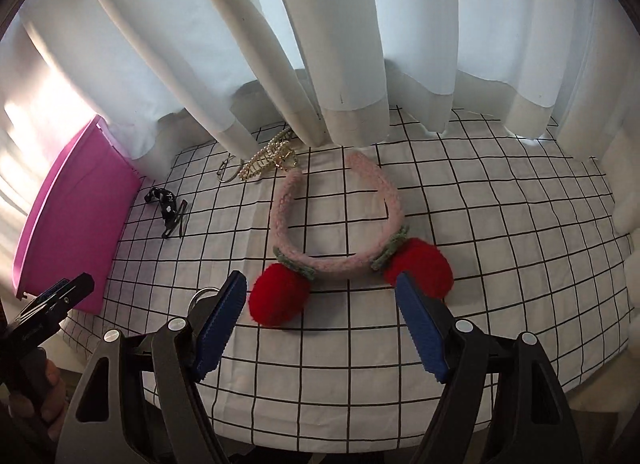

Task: Organize jewelry
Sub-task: 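Move both tools back over the table toward the silver hoop and headband, then close the left tool on the silver hoop while the right tool grasps the pink headband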

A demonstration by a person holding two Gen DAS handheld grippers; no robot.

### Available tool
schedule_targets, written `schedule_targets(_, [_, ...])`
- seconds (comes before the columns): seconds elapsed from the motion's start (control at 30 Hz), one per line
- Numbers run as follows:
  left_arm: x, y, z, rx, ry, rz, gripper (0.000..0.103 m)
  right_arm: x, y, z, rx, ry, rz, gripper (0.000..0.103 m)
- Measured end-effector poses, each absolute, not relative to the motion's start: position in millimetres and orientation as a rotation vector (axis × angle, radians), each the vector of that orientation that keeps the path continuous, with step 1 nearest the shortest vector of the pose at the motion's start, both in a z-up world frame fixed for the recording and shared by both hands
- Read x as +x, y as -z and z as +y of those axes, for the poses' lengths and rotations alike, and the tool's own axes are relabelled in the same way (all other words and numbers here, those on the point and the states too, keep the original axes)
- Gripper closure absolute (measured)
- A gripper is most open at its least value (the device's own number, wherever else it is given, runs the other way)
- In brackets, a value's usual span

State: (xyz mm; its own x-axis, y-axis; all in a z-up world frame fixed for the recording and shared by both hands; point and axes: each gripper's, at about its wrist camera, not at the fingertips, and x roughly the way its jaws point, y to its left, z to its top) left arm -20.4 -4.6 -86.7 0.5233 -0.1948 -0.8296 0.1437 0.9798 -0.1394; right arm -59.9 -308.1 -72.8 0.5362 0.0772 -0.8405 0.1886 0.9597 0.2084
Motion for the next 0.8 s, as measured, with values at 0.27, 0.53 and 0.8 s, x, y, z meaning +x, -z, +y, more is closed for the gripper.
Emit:
schedule_targets(0.27, [-27.5,131.7,-44.2,-0.003,0.189,1.08,0.007,-55.3,102.5,-343.8,0.28,0.063,1.053,0.029])
schedule_targets(0.53, [-31.1,166.4,-65.4,-0.009,0.16,1.149,0.007,-35.0,130.1,-358.4,0.268,0.033,1.088,0.029])
schedule_targets(0.8, [-32.0,181.7,-87.7,0.01,0.15,1.146,0.007,-15.5,145.5,-371.3,0.263,0.023,1.095,0.029])
